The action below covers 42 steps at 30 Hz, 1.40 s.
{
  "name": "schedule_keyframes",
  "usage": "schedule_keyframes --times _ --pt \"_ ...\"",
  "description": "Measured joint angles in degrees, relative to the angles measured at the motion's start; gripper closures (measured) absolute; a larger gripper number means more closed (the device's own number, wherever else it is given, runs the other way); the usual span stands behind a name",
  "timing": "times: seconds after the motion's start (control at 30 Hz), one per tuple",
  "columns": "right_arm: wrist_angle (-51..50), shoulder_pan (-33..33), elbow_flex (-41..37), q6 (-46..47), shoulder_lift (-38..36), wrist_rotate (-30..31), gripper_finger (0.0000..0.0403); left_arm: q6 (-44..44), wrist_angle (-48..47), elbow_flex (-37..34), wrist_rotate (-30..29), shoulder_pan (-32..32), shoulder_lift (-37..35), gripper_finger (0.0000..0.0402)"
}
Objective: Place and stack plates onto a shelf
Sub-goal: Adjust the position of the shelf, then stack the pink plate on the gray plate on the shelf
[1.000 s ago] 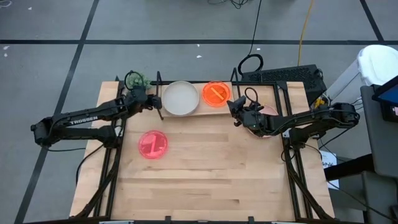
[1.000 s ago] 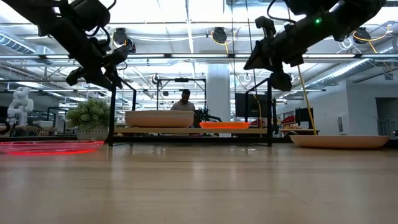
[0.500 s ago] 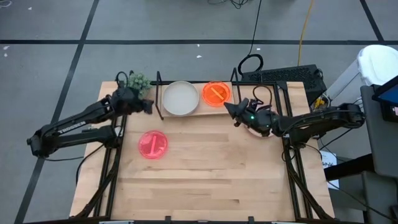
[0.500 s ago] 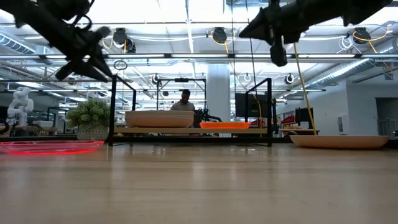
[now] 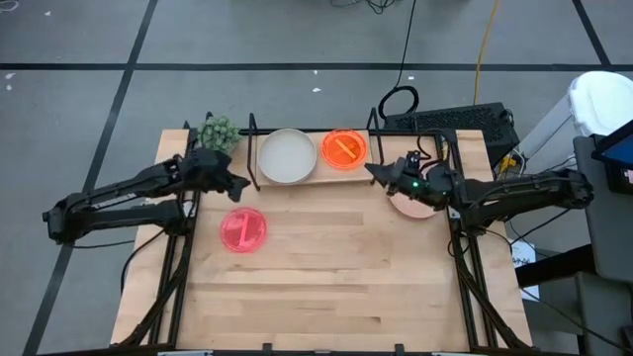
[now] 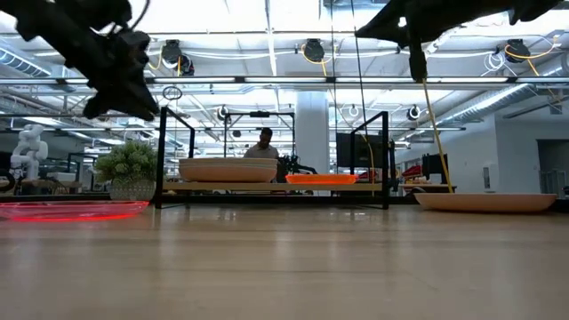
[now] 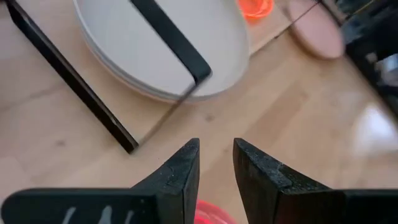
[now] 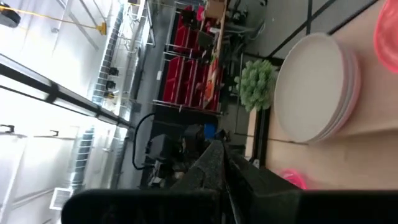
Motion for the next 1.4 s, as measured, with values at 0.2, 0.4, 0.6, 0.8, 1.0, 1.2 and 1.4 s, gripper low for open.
schedule_keyframes --times 0.2,0.4,0.6,0.8,1.0,1.2,1.4 --pt "-0.42 -0.86 0.00 -3.00 -2.66 -0.33 0.0403 2.83 4.35 -0.02 -1.76 2.19 7.63 0.0301" --pt "-0.93 -0.87 0.00 -6.17 -5.28 -1.63 0.0403 3.76 6.83 -0.02 -5.31 4.26 10.18 0.0301" --pt "-4.91 -0.87 0.00 -7.01 -7.00 -5.82 0.0403 4.08 7.51 -0.06 -4.00 5.58 10.14 0.0301" --pt "-9.68 -0.76 0.00 -7.01 -7.47 -8.35 0.0403 0.63 8.04 -0.06 3.00 4.70 9.92 0.0300" --pt "-17.05 -0.71 0.00 -7.65 -7.47 -13.34 0.0403 -4.65 6.60 -0.06 6.99 0.04 7.09 0.0300" --pt "-24.45 0.12 0.00 -7.48 -7.47 -17.18 0.0403 -9.40 2.84 -0.06 7.15 -6.00 3.80 0.0300" --pt "-30.47 0.86 0.00 -7.50 -7.45 -16.62 0.0403 -13.16 1.20 -0.06 7.23 -10.74 3.25 0.0300"
